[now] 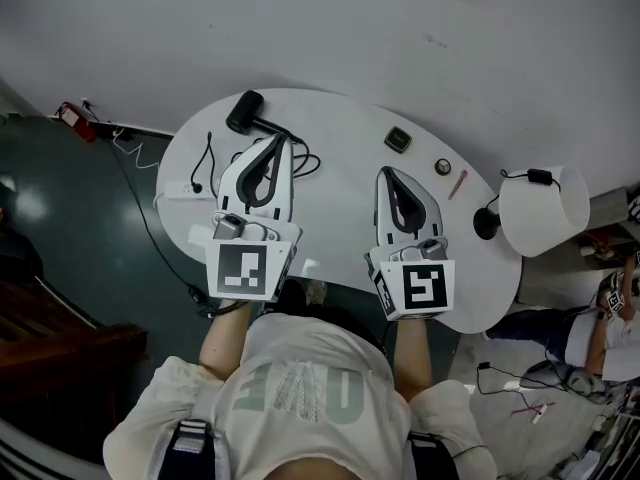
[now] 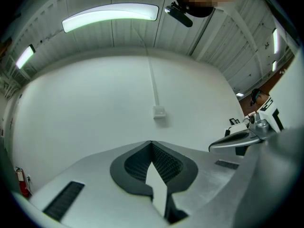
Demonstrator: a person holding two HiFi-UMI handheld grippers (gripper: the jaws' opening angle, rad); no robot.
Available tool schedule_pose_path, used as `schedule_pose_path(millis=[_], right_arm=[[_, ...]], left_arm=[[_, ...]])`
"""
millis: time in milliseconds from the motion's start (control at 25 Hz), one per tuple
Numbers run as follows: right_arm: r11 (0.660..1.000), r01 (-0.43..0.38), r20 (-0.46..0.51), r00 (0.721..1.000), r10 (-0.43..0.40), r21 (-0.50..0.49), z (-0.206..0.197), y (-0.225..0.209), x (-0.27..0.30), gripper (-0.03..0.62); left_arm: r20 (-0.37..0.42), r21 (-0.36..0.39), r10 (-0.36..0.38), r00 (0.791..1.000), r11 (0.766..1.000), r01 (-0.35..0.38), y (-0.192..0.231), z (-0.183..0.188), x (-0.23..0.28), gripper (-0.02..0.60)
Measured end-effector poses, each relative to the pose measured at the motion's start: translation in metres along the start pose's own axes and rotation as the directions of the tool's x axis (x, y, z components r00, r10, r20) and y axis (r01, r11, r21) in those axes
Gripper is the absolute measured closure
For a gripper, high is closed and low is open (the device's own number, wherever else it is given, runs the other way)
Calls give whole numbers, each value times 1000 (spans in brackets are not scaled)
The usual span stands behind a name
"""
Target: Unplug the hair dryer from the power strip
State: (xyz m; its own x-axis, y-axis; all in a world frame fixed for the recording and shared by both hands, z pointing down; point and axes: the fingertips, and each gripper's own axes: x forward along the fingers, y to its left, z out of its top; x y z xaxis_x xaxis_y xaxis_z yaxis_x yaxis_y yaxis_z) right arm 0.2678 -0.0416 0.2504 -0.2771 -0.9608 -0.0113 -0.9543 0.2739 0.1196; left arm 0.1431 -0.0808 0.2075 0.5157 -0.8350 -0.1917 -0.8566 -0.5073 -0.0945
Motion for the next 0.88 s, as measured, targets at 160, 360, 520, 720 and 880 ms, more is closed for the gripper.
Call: schedule_pose_path(millis=[160,360,520,720,880], right_arm=[[1000,-16,-5,1000,16,3,-2,-1,17,595],[1000,25,2,1000,-25,6,1,-12,29,594],[999,35,7,999,-35,36,2,-16,38,595],[1000,8,10,1000,-8,26,6,-3,52,595],[998,-50,17,999,49,29,6,17,67,595]], left_arm=[[-17,5,-9,1000,1000,9,2,-9,16,577],[-18,0,-47,999,999,47,3,-14,33,577],[-25,2,-64,998,998,64,9,-16,43,577],[-32,1,-54,998,999,54,25,-17,44,577],[-35,10,-8,999,1000,8,47,-18,36,577]])
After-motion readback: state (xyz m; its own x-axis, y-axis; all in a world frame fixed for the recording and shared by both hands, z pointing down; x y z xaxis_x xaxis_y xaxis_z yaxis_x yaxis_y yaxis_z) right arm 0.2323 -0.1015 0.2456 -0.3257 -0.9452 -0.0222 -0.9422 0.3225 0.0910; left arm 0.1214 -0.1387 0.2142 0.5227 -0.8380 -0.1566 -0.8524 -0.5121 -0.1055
